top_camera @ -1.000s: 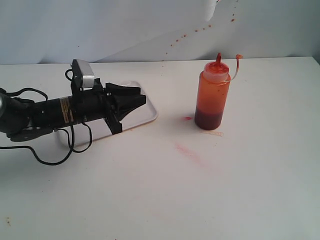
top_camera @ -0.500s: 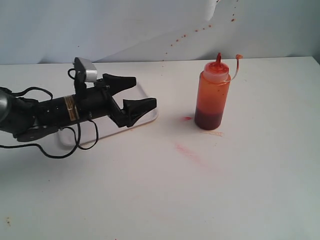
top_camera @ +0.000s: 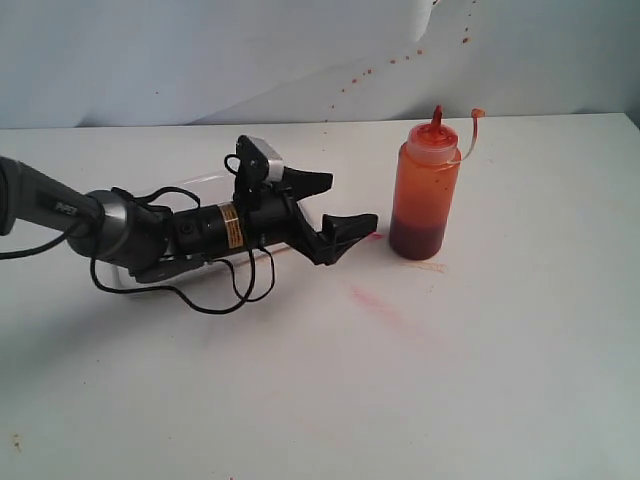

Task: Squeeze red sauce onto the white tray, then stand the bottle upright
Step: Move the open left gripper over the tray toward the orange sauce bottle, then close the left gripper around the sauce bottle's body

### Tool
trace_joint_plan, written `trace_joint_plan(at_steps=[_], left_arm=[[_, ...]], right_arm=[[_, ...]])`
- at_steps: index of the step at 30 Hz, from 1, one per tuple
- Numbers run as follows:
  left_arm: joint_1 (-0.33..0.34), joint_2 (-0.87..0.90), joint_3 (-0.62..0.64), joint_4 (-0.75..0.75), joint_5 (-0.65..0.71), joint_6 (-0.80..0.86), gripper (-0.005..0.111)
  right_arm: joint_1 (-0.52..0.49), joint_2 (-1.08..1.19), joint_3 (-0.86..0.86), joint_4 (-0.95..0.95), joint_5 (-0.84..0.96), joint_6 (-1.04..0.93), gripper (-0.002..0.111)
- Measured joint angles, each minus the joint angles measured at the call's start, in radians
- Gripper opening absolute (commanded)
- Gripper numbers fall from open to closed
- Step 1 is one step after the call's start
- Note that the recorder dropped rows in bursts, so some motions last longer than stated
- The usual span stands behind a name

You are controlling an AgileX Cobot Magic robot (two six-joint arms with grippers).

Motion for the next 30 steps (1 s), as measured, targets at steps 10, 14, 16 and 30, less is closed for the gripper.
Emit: trace_joint_plan(at_steps=[10,14,16,30], left_arm=[[-0.030,0.094,-0.088,-0.022,0.000,0.000,0.104],[-0.066,0.115,-0.130,-0.029,0.000,0.000,0.104],[-0.088,0.130,-0.161,-0.031,0.000,0.000,0.104],[-0.156,0.255,-0.361,-0.068,0.068,0.002,0.104]], right_arm=[[0.000,0.000,0.000,0.000,0.000,0.000,0.000],[0.000,0.000,0.000,0.000,0.000,0.000,0.000],[0.000,0.000,0.000,0.000,0.000,0.000,0.000],[0.000,0.000,0.000,0.000,0.000,0.000,0.000]])
